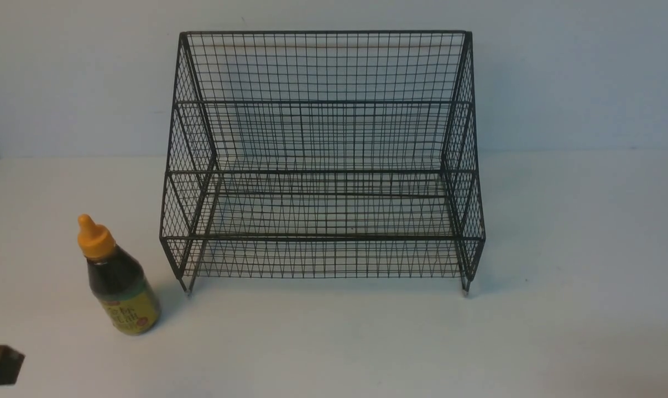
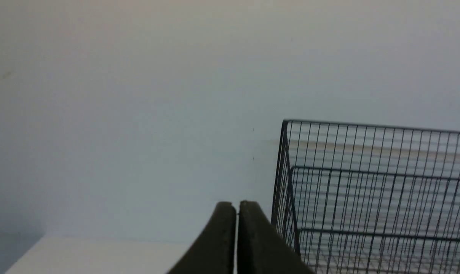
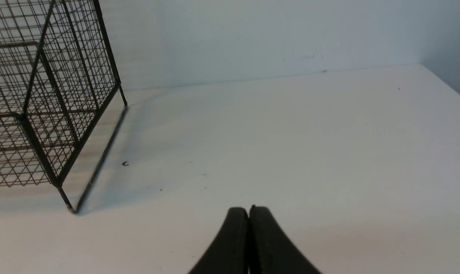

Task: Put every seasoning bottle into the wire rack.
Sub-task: Use the left arm to grab the condiment bottle closest to it

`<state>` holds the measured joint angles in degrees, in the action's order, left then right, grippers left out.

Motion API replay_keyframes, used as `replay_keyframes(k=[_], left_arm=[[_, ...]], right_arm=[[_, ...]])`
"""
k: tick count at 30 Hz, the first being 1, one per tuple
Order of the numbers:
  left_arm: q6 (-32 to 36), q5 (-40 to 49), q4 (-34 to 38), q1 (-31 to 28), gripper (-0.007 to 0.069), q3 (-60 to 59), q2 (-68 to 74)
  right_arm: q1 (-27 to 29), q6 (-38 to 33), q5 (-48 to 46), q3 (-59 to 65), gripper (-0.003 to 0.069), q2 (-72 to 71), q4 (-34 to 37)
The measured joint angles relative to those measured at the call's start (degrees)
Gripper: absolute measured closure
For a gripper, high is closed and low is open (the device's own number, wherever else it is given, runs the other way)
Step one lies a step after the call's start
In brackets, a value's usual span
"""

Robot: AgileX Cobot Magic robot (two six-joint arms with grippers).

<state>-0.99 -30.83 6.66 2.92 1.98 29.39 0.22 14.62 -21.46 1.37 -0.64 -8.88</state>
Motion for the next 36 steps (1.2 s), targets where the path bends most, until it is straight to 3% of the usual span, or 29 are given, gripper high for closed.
replay_keyframes(k=[7, 11, 17, 22, 30, 33, 35, 36], left_arm=[[-3.1, -9.31, -2.9, 0.0, 0.0554, 6.69, 22.86], [-4.81, -10.53, -6.66, 0.0, 0.0459, 9.66, 30.48], [-6.06, -13.18, -7.41, 0.0, 0.0214, 12.73, 41.1], [-6.0, -17.95, -6.66, 0.0, 0.0131, 12.93, 47.46], [-5.88, -24.6, -2.39, 0.0, 0.0145, 13.06, 54.43], [-5.88, -24.94, -2.52, 0.0, 0.0223, 13.06, 54.69], [-5.88, -25.13, -2.52, 0.0, 0.0355, 13.1, 54.69], [-5.88, -25.13, -2.52, 0.0, 0.0372, 13.13, 54.69]], right_arm=[[0.0, 0.0, 0.0, 0.0, 0.0673, 0.0, 0.0], [0.0, 0.0, 0.0, 0.0, 0.0673, 0.0, 0.0], [0.0, 0.0, 0.0, 0.0, 0.0673, 0.0, 0.0], [0.0, 0.0, 0.0, 0.0, 0.0673, 0.0, 0.0], [0.0, 0.0, 0.0, 0.0, 0.0673, 0.0, 0.0], [0.0, 0.0, 0.0, 0.0, 0.0673, 0.0, 0.0], [0.0, 0.0, 0.0, 0.0, 0.0673, 0.0, 0.0], [0.0, 0.0, 0.0, 0.0, 0.0673, 0.0, 0.0]])
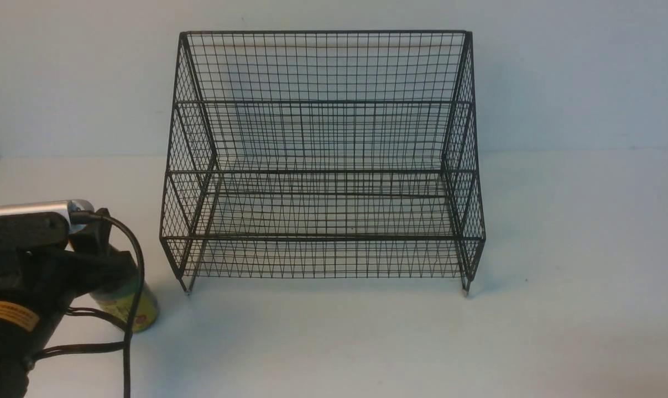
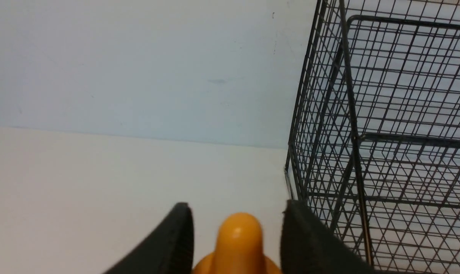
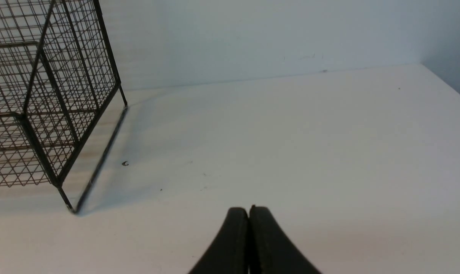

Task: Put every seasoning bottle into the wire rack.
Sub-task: Use the left arm to grab the condiment bottle closest to it, then use the left arm to put the condiment bottle back on the shelf

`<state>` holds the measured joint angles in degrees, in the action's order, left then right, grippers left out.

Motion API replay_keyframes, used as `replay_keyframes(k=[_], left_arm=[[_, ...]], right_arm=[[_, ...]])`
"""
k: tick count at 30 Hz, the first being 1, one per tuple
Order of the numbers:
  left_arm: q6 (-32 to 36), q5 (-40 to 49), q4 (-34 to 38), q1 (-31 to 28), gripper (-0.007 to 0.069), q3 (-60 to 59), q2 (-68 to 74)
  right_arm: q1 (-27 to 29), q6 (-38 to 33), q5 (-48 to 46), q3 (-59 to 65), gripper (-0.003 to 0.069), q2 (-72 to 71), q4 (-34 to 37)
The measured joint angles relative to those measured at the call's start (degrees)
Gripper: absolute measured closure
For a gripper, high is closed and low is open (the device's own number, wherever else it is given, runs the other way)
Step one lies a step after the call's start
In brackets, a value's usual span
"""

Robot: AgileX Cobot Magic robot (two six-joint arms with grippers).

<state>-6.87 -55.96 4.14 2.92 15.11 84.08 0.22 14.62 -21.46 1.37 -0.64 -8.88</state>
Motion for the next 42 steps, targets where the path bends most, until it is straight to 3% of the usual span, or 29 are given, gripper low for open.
replay_keyframes(k=[6, 13, 16, 22, 25, 33, 42], left_arm=[[0.22, 0.15, -1.4, 0.0, 0.0365, -0.13, -0.95], [0.22, 3.42, -1.91, 0.0, 0.0365, 2.41, -12.46], [0.22, 12.17, -3.31, 0.0, 0.0365, 6.75, -18.69], [-3.42, 40.61, -10.52, 1.71, 0.0365, 20.5, -25.91], [-5.08, 47.22, -13.26, 5.13, 0.0365, 25.8, -25.74], [-5.73, 44.2, -15.58, 14.85, 0.0365, 30.97, -16.3], [-5.56, 35.92, -15.06, 16.02, 0.0365, 31.28, -6.51]], right_arm=[[0.0, 0.0, 0.0, 0.0, 0.0673, 0.0, 0.0], [0.0, 0.0, 0.0, 0.0, 0.0673, 0.0, 0.0], [0.0, 0.0, 0.0, 0.0, 0.0673, 0.0, 0.0], [0.0, 0.0, 0.0, 0.0, 0.0673, 0.0, 0.0], [0.0, 0.0, 0.0, 0.0, 0.0673, 0.0, 0.0], [0.0, 0.0, 0.0, 0.0, 0.0673, 0.0, 0.0], [0.0, 0.0, 0.0, 0.0, 0.0673, 0.0, 0.0]])
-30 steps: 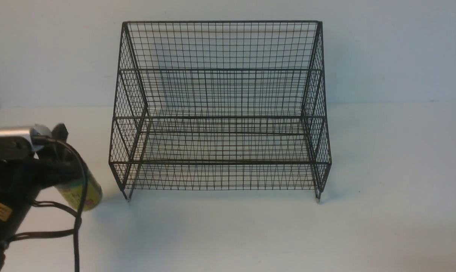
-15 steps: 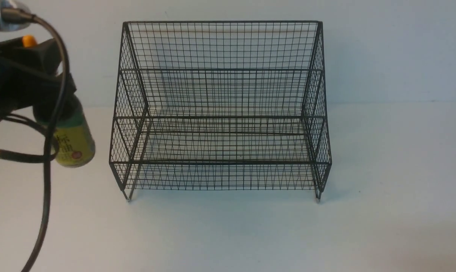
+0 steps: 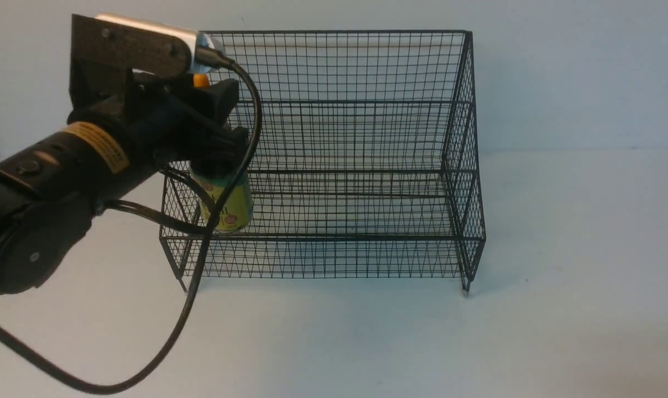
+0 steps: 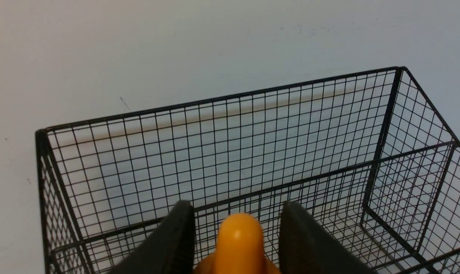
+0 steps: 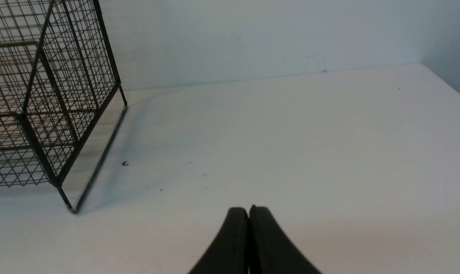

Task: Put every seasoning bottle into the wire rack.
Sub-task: Use the left arm to put the condiment bottle back on the shelf

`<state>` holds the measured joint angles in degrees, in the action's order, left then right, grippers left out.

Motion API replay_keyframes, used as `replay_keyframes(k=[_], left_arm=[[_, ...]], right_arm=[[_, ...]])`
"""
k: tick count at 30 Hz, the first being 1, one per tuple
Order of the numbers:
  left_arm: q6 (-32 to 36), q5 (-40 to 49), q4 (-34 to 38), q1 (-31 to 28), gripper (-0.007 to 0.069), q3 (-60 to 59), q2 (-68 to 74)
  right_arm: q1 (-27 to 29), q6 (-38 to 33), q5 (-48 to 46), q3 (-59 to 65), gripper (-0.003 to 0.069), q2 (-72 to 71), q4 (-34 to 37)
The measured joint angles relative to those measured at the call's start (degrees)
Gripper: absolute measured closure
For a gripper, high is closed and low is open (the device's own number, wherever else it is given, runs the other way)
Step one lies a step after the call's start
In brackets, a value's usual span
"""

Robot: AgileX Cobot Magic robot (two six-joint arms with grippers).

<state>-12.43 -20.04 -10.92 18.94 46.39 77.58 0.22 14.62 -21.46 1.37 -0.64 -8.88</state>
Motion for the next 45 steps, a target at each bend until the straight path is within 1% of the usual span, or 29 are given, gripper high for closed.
replay_keyframes(k=[6, 12, 14, 17, 21, 27, 29, 32, 33, 34, 35, 37, 38, 39, 41, 42, 43, 45], left_arm=[[0.68, -1.36, 2.66, 0.0, 0.0365, 0.24, 3.81], [0.53, -0.9, 2.81, 0.0, 0.0365, 0.24, 5.54], [0.31, -0.34, 2.81, 0.0, 0.0365, 0.25, 5.89], [0.24, 3.61, 2.88, 0.0, 0.0365, 0.36, 6.48], [0.17, 6.59, 2.98, 0.0, 0.0365, 0.43, 7.76], [-0.38, 6.32, 2.98, 0.0, 0.0365, 0.63, 8.97], [-0.64, 6.32, 2.98, 0.0, 0.0346, 0.63, 8.97], [-0.63, 6.25, 2.98, 0.0, 0.028, 0.74, 8.97], [-0.65, 6.25, 2.98, 0.0, 0.0274, 0.73, 8.97], [-0.65, 6.46, 2.98, 0.0, 0.0231, 0.73, 8.57], [-0.65, 7.1, 2.98, 0.0, 0.0207, 0.73, 7.62], [-0.65, 8.29, 2.98, 0.0, 0.0191, 0.73, 6.52], [-0.65, 10.25, 2.98, 0.0, 0.0184, 0.73, 4.02], [-0.65, 12.52, 2.53, 0.02, 0.0186, 0.73, 1.26], [-0.65, 13.98, 2.29, 0.02, 0.019, 0.73, -0.52], [-0.65, 17.25, 1.61, 0.02, 0.021, 0.73, -3.93], [-0.65, 19.6, 1.28, 0.02, 0.0232, 0.73, -6.59], [-0.65, 26.43, 1.02, 0.02, 0.0326, 0.73, -13.87]], right_arm=[[0.0, 0.0, 0.0, 0.0, 0.0673, 0.0, 0.0], [0.0, 0.0, 0.0, 0.0, 0.0673, 0.0, 0.0], [0.0, 0.0, 0.0, 0.0, 0.0673, 0.0, 0.0], [0.0, 0.0, 0.0, 0.0, 0.0673, 0.0, 0.0], [0.0, 0.0, 0.0, 0.0, 0.0673, 0.0, 0.0], [0.0, 0.0, 0.0, 0.0, 0.0673, 0.0, 0.0], [0.0, 0.0, 0.0, 0.0, 0.0673, 0.0, 0.0], [0.0, 0.0, 0.0, 0.0, 0.0673, 0.0, 0.0], [0.0, 0.0, 0.0, 0.0, 0.0673, 0.0, 0.0], [0.0, 0.0, 0.0, 0.0, 0.0673, 0.0, 0.0], [0.0, 0.0, 0.0, 0.0, 0.0673, 0.0, 0.0], [0.0, 0.0, 0.0, 0.0, 0.0673, 0.0, 0.0], [0.0, 0.0, 0.0, 0.0, 0.0673, 0.0, 0.0], [0.0, 0.0, 0.0, 0.0, 0.0673, 0.0, 0.0], [0.0, 0.0, 0.0, 0.0, 0.0673, 0.0, 0.0], [0.0, 0.0, 0.0, 0.0, 0.0673, 0.0, 0.0], [0.0, 0.0, 0.0, 0.0, 0.0673, 0.0, 0.0], [0.0, 0.0, 0.0, 0.0, 0.0673, 0.0, 0.0]])
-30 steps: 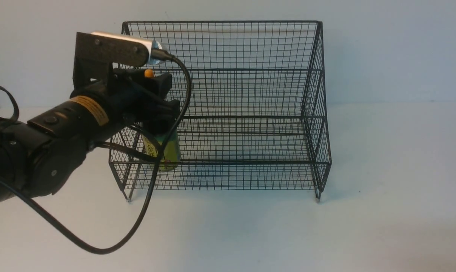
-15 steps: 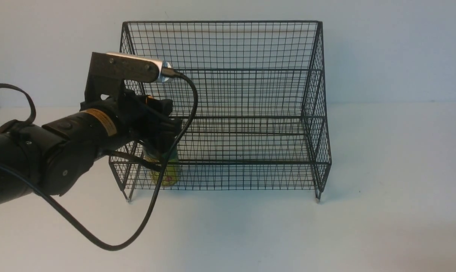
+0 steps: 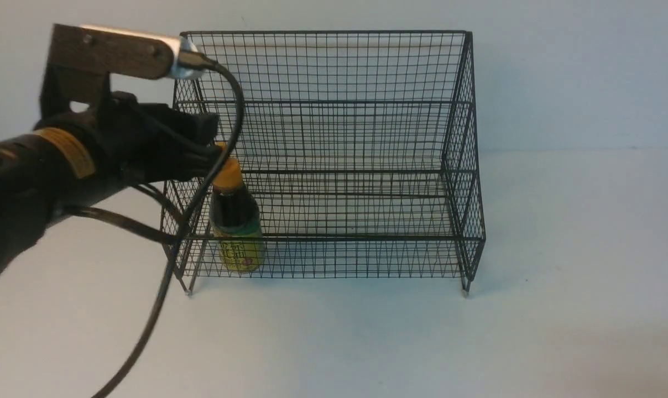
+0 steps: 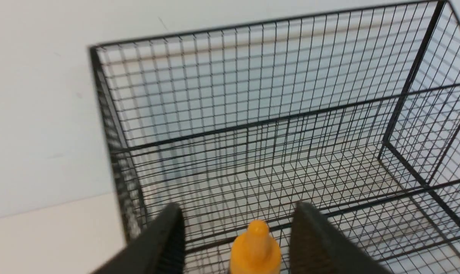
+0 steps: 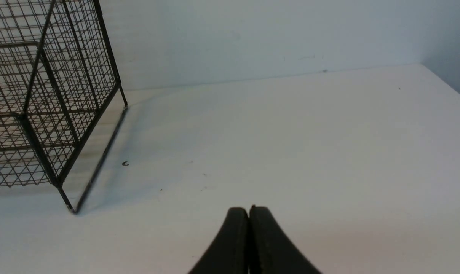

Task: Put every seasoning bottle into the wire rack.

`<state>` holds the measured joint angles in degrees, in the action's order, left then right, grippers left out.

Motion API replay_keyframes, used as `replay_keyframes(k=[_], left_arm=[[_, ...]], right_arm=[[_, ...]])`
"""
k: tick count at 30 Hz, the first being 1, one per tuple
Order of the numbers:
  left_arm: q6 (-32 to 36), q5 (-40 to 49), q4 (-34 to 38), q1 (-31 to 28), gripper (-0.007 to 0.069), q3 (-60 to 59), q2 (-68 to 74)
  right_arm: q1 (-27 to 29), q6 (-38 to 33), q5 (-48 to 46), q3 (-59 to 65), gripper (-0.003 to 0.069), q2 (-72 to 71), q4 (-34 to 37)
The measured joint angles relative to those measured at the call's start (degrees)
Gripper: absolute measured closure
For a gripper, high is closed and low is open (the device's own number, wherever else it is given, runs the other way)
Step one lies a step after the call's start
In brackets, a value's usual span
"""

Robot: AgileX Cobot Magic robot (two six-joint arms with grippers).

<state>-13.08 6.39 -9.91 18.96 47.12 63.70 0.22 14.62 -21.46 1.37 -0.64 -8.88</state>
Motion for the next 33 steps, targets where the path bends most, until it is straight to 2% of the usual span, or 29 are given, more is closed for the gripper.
replay_keyframes(k=[2, 3, 6, 9, 21, 26, 30, 33], left_arm=[[0.0, 2.02, 0.0, 0.0, 0.0364, 0.0, -2.27], [0.05, 5.93, 0.0, 0.0, 0.0449, 0.0, -6.67], [1.2, 11.04, 0.0, 0.0, 0.0581, 0.0, -13.38], [2.76, 15.04, 0.0, 0.0, 0.0624, 0.0, -19.01], [2.44, 19.57, 2.19, 0.0, 0.0629, 0.0, -31.65], [3.5, 24.13, 2.64, 0.0, 0.0629, -0.1, -38.33], [5.05, 25.21, 3.47, -0.35, 0.0629, -4.99, -46.27], [7.17, 22.6, 5.61, -3.26, 0.0629, -15.06, -53.93]], right_arm=[[0.0, 0.0, 0.0, 0.0, 0.0673, 0.0, 0.0], [0.0, 0.0, 0.0, 0.0, 0.0673, 0.0, 0.0], [0.0, 0.0, 0.0, 0.0, 0.0673, 0.0, 0.0], [0.0, 0.0, 0.0, 0.0, 0.0673, 0.0, 0.0], [0.0, 0.0, 0.0, 0.0, 0.0673, 0.0, 0.0], [0.0, 0.0, 0.0, 0.0, 0.0673, 0.0, 0.0], [0.0, 0.0, 0.0, 0.0, 0.0673, 0.0, 0.0], [0.0, 0.0, 0.0, 0.0, 0.0673, 0.0, 0.0]])
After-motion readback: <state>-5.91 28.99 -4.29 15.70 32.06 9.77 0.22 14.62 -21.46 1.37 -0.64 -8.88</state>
